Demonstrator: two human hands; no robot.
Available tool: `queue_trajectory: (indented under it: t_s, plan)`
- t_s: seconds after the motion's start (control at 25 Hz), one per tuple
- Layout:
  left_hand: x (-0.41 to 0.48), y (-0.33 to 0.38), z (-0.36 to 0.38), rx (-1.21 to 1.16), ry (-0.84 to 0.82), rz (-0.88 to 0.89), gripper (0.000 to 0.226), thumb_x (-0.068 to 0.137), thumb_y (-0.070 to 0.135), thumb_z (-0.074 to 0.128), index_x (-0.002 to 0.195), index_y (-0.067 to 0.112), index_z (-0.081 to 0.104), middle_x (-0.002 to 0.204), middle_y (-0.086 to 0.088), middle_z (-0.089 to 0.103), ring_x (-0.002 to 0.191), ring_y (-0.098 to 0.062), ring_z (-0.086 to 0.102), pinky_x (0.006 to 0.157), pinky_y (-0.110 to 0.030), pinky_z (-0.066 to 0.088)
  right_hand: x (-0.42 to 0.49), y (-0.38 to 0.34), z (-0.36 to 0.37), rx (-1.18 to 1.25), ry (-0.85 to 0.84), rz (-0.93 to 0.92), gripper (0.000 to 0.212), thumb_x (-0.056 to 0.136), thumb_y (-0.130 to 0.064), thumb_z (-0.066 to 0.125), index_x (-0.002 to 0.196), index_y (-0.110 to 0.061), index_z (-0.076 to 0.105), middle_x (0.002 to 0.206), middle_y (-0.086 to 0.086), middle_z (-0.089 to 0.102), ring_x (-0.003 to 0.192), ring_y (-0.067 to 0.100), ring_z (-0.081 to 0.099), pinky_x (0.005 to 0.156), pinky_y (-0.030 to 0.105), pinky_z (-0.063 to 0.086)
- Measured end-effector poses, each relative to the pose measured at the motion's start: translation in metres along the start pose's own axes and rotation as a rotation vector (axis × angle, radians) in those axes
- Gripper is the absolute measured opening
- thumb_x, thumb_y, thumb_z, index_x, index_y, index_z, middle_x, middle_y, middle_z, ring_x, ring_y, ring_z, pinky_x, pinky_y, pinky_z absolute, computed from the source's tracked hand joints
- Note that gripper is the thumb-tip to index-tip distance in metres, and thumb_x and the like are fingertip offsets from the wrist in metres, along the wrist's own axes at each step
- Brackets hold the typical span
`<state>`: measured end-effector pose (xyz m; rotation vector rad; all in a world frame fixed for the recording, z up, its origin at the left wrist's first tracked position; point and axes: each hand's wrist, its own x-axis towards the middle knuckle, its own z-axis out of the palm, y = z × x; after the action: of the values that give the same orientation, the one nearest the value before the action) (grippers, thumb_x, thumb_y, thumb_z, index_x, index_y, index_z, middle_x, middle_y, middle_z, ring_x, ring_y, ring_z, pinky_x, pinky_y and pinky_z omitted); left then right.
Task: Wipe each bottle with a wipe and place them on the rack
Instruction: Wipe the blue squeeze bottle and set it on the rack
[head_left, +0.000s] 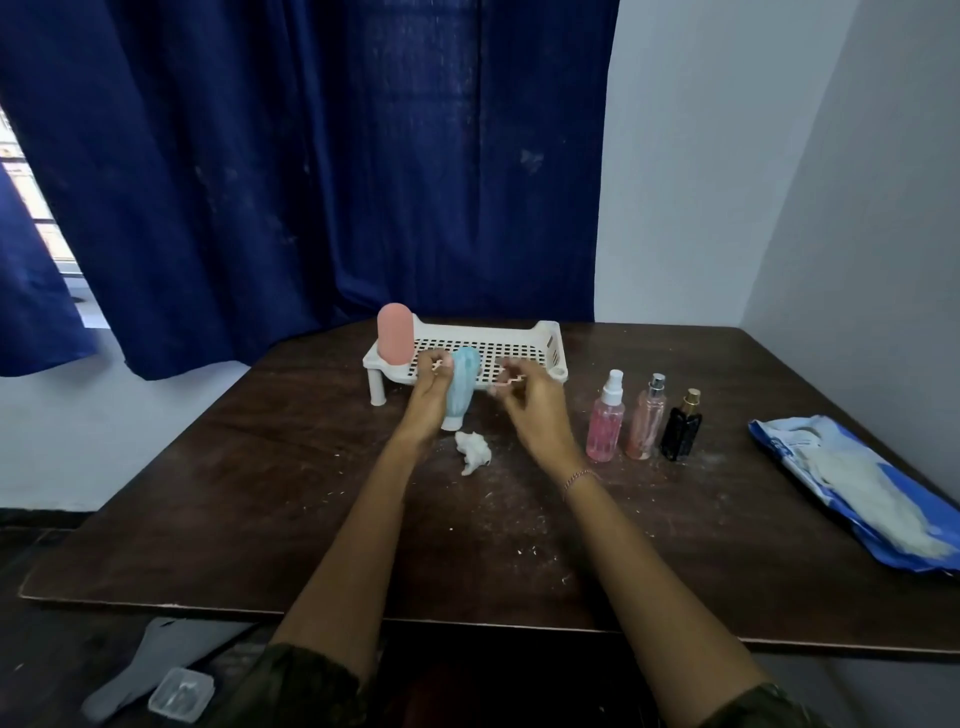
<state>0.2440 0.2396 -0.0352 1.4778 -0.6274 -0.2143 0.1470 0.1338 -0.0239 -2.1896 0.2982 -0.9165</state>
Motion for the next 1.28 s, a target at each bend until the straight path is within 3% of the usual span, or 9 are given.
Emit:
queue_trajectory:
  t_s: [0.16, 0.24, 0.4, 0.56, 0.64, 0.8, 0.92, 1.04, 1.28]
  plan:
    - [0.003, -0.021, -0.006, -0.333, 0.1, -0.076, 0.01, 0.102, 0.029, 0.033, 0.102, 0.027, 0.043, 0.125, -0.014, 0.048, 0.12, -0.033, 0.048, 0.102, -0.044, 0.042, -0.021, 0.026, 0.013, -0.229, -0.418, -0.173, 0.023, 0.087, -0.007, 0.061, 0.108, -0.009, 0.068, 0.11, 0.006, 0.068, 0.099, 0.021, 0.056, 0.089, 0.017, 0.035]
    - [-0.001, -0.021, -0.006, -0.469, 0.087, -0.093, 0.014, 0.102, 0.026, 0.029, 0.107, 0.024, 0.042, 0.122, -0.012, 0.052, 0.112, -0.032, 0.056, 0.1, -0.047, 0.044, -0.026, 0.029, 0.017, -0.24, -0.494, -0.189, 0.025, 0.088, -0.015, 0.06, 0.112, -0.01, 0.066, 0.116, 0.004, 0.066, 0.104, 0.02, 0.051, 0.089, 0.015, 0.03]
    - [0.0, -0.017, -0.008, -0.616, 0.088, -0.099, 0.026, 0.102, 0.026, 0.027, 0.125, 0.014, 0.035, 0.122, -0.012, 0.055, 0.097, -0.02, 0.062, 0.086, -0.036, 0.051, -0.026, 0.029, 0.019, -0.215, -0.513, -0.216, 0.03, 0.086, -0.023, 0.063, 0.113, -0.01, 0.065, 0.118, 0.004, 0.064, 0.106, 0.018, 0.048, 0.09, 0.015, 0.031]
    - [-0.001, -0.018, -0.007, -0.712, 0.065, -0.109, 0.028, 0.102, 0.025, 0.028, 0.126, 0.012, 0.035, 0.122, -0.015, 0.053, 0.097, -0.02, 0.061, 0.081, -0.032, 0.054, -0.027, 0.029, 0.022, -0.273, -0.442, -0.307, 0.024, 0.081, -0.017, 0.068, 0.103, -0.01, 0.07, 0.103, 0.004, 0.07, 0.096, 0.02, 0.054, 0.085, 0.028, 0.043]
    - [-0.004, -0.016, -0.004, -0.725, 0.04, -0.107, 0.026, 0.102, 0.025, 0.028, 0.123, 0.011, 0.034, 0.123, -0.016, 0.052, 0.089, -0.018, 0.066, 0.075, -0.031, 0.056, -0.026, 0.028, 0.014, -0.221, -0.329, -0.291, 0.022, 0.081, -0.015, 0.068, 0.102, -0.013, 0.071, 0.099, 0.002, 0.071, 0.092, 0.016, 0.057, 0.082, 0.027, 0.046]
    - [-0.009, -0.014, 0.0, -0.77, -0.042, -0.152, 0.024, 0.102, 0.023, 0.03, 0.122, 0.01, 0.035, 0.119, -0.015, 0.057, 0.085, -0.017, 0.07, 0.077, -0.033, 0.057, -0.022, 0.028, -0.004, 0.232, 0.078, 0.017, 0.026, 0.082, -0.008, 0.067, 0.107, -0.016, 0.067, 0.105, 0.0, 0.068, 0.091, -0.004, 0.059, 0.081, 0.011, 0.047]
    - [-0.017, -0.012, 0.013, -0.709, -0.149, -0.189, 0.016, 0.102, 0.02, 0.029, 0.107, 0.011, 0.041, 0.113, -0.01, 0.06, 0.092, -0.016, 0.067, 0.081, -0.032, 0.055, -0.019, 0.028, -0.004, 0.361, 0.251, 0.101, 0.025, 0.083, -0.005, 0.065, 0.106, -0.015, 0.067, 0.106, 0.001, 0.067, 0.1, 0.003, 0.06, 0.087, 0.022, 0.05]
    - [-0.024, -0.01, 0.025, -0.673, -0.248, -0.195, 0.02, 0.102, 0.016, 0.028, 0.085, 0.015, 0.039, 0.109, -0.007, 0.058, 0.097, -0.016, 0.057, 0.089, -0.035, 0.045, -0.021, 0.022, -0.001, 0.307, 0.318, 0.046, 0.022, 0.084, -0.001, 0.063, 0.104, -0.008, 0.068, 0.104, 0.003, 0.066, 0.097, -0.002, 0.058, 0.085, 0.014, 0.047]
    - [-0.027, -0.012, 0.028, -0.727, -0.306, -0.182, 0.02, 0.101, 0.011, 0.028, 0.085, 0.016, 0.039, 0.089, 0.002, 0.066, 0.081, -0.008, 0.062, 0.074, -0.025, 0.054, -0.028, 0.008, 0.006, 0.228, 0.225, -0.108, 0.022, 0.087, -0.008, 0.061, 0.109, -0.007, 0.065, 0.11, -0.001, 0.059, 0.106, 0.003, 0.054, 0.094, 0.016, 0.044]
